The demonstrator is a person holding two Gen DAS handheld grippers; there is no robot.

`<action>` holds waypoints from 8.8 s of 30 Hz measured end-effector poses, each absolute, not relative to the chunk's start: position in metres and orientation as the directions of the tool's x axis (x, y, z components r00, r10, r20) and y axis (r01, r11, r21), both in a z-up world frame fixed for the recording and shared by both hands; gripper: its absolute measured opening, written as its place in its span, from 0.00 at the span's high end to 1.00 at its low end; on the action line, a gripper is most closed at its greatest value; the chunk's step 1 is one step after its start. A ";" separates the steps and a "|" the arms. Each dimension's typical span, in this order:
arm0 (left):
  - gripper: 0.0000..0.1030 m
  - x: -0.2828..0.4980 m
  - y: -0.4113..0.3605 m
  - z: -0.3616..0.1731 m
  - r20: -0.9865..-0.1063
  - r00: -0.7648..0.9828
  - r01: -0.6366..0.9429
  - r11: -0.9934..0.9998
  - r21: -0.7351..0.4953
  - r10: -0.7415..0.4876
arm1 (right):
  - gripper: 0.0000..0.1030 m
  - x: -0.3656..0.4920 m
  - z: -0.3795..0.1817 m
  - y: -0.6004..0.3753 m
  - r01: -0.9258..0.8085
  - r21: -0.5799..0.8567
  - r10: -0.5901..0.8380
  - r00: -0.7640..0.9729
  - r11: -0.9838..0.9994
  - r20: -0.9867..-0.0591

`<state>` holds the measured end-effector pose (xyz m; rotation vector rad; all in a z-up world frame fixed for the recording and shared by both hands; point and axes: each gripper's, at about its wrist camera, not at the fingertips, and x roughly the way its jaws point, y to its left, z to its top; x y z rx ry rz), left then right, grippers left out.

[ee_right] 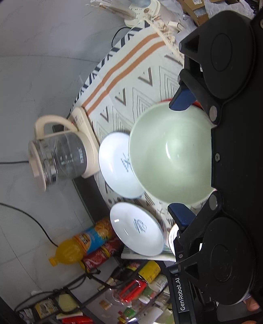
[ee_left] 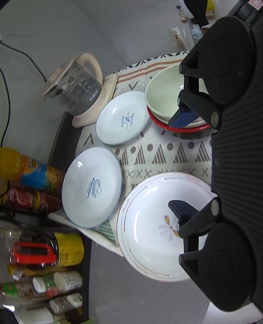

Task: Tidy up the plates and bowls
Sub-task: 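Move both grippers toward the white plate printed 'Sweet', then close both grippers on the rim of the 'Sweet' plate, then lift the 'Sweet' plate and carry it over the flower-pattern plate, then lower the 'Sweet' plate onto the flower-pattern plate with both grippers, then open both grippers to release the 'Sweet' plate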

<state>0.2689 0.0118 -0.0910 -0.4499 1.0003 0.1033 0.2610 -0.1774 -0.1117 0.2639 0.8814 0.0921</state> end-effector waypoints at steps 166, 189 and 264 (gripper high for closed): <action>0.89 0.195 0.124 -0.175 -0.821 0.563 -0.523 0.725 -0.447 -0.100 | 0.88 0.257 -0.186 -0.062 -0.164 0.329 0.368 0.457 0.930 -0.810; 0.86 0.204 0.127 -0.184 -0.876 0.470 -0.572 0.717 -0.398 -0.111 | 0.89 0.259 -0.197 -0.056 -0.182 0.301 0.351 0.442 0.936 -0.826; 0.28 0.243 0.113 -0.132 -0.846 0.533 -0.496 0.813 -0.307 0.006 | 0.09 0.279 -0.118 -0.094 -0.129 0.305 0.317 0.619 0.943 -0.718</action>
